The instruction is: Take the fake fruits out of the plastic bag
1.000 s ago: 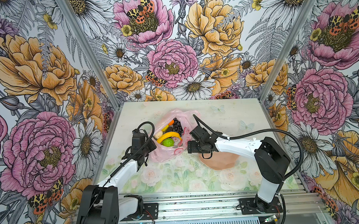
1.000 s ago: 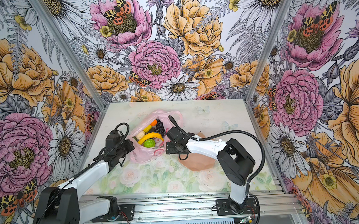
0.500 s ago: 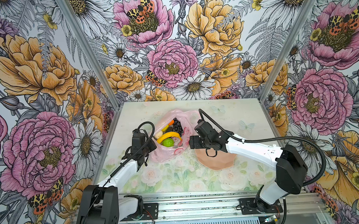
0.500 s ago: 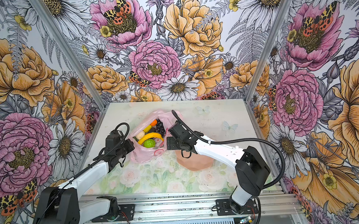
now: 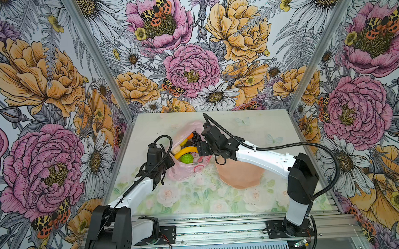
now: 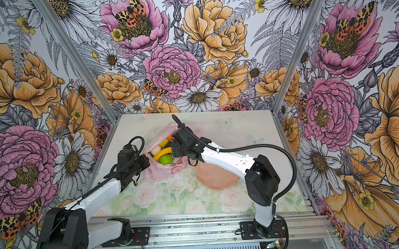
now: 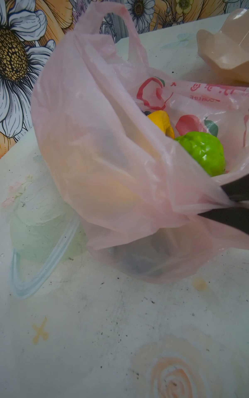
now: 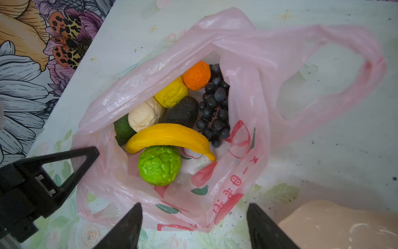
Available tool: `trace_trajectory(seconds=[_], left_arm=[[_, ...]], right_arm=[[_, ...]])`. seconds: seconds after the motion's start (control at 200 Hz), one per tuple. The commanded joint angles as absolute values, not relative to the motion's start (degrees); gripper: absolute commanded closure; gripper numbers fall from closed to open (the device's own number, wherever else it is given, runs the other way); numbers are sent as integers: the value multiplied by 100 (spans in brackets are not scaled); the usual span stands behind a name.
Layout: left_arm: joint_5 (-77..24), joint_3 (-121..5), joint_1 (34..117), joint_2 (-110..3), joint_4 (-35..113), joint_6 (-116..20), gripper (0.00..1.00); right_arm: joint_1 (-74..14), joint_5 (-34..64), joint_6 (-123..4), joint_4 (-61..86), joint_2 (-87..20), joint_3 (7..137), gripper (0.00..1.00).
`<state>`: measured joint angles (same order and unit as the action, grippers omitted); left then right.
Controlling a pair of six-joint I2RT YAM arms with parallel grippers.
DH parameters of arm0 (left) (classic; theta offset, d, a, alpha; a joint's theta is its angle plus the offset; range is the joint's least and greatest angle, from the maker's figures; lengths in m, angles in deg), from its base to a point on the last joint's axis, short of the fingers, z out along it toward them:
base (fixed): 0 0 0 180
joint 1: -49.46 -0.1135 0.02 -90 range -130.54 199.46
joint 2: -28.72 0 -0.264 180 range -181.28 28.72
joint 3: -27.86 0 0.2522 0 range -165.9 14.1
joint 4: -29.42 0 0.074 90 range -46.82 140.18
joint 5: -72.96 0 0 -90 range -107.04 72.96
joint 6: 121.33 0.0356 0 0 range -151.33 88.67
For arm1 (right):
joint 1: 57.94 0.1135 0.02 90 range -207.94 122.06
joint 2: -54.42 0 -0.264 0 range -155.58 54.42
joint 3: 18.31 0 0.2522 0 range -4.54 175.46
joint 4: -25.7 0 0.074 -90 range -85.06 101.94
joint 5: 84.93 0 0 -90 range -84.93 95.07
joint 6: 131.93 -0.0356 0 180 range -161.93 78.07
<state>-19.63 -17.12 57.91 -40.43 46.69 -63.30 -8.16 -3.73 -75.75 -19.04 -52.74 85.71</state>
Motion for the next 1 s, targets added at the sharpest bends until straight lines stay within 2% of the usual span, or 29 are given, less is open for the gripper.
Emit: trace_trajectory(seconds=[0.0, 0.41, 0.515, 0.991], left_arm=[[-1897, -1739, 5858, -4071, 4507, -6189, 92], [-1942, -1756, 5865, -4085, 4526, -6193, 92], [-1948, -1754, 5864, -4059, 4529, -6196, 92], [-2006, -1736, 5775, -4150, 4492, -6245, 92]], right_arm=[[-660, -276, -7820, -1944, -5734, 8953, 23], [-543, 90, -8218, -1874, -6948, 9861, 21], [-570, 99, -8261, -1873, -7132, 9979, 17], [-566, 167, -8300, -1882, -7710, 10345, 16]])
